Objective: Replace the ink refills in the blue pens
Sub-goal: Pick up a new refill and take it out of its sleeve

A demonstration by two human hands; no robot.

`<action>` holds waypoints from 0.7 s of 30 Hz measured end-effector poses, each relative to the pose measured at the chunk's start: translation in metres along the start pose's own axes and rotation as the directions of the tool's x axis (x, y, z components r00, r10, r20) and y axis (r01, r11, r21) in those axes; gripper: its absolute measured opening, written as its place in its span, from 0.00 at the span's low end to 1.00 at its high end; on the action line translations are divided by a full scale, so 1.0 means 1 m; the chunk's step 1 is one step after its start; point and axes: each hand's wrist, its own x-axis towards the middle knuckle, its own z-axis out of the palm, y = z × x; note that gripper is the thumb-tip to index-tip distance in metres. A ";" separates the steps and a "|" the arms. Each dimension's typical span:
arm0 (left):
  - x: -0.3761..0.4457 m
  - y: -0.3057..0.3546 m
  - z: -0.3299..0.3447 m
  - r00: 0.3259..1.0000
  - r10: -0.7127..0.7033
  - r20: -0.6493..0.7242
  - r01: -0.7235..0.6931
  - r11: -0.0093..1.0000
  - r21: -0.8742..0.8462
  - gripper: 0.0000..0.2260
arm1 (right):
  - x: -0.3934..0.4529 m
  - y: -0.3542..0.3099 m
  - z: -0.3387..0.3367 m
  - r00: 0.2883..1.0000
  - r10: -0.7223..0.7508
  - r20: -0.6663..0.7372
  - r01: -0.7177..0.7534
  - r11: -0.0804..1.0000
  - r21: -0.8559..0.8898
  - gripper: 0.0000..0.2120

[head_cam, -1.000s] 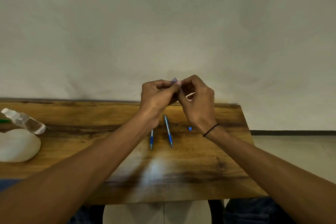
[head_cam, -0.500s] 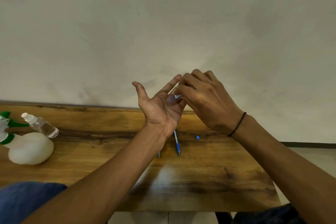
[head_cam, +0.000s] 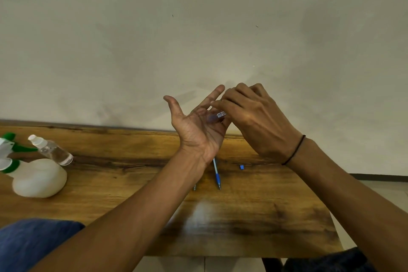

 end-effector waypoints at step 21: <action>0.013 0.037 -0.006 0.942 0.169 -0.290 0.121 0.637 0.762 0.16 | -0.013 0.010 0.000 0.948 0.315 0.052 -0.319 0.932 0.173 0.10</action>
